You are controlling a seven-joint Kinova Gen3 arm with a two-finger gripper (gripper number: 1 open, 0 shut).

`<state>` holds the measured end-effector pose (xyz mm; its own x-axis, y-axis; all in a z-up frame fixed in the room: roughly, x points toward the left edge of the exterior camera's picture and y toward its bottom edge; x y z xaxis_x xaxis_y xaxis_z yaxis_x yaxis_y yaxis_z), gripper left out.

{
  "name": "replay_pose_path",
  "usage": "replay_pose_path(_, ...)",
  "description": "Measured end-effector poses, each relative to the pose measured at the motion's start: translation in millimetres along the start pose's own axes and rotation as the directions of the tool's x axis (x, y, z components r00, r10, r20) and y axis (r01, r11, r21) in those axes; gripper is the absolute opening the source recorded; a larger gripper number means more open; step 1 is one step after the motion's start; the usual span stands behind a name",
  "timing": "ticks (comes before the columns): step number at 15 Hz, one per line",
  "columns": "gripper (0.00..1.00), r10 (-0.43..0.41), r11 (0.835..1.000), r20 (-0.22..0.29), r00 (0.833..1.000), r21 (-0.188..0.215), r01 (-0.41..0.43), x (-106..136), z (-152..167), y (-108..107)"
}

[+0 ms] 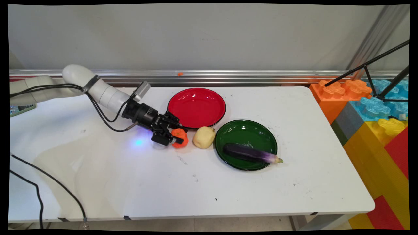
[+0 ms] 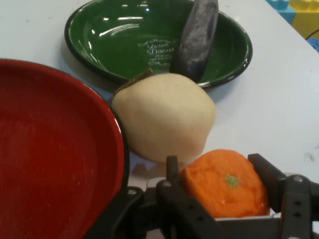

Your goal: Place the picked object on the table

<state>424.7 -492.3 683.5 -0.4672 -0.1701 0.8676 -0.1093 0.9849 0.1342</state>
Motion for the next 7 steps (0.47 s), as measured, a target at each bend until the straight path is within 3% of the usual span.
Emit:
replay_pose_path(3,0.00,-0.003,1.000,0.007,1.000,0.001,0.003,-8.3,0.7,-0.2)
replay_pose_path(4,1.00,-0.003,1.000,0.008,1.000,0.001,0.003,-10.1,0.8,-0.4)
replay_pose_path(7,1.00,-0.008,1.000,0.012,1.000,0.001,0.008,-14.9,0.1,-0.8)
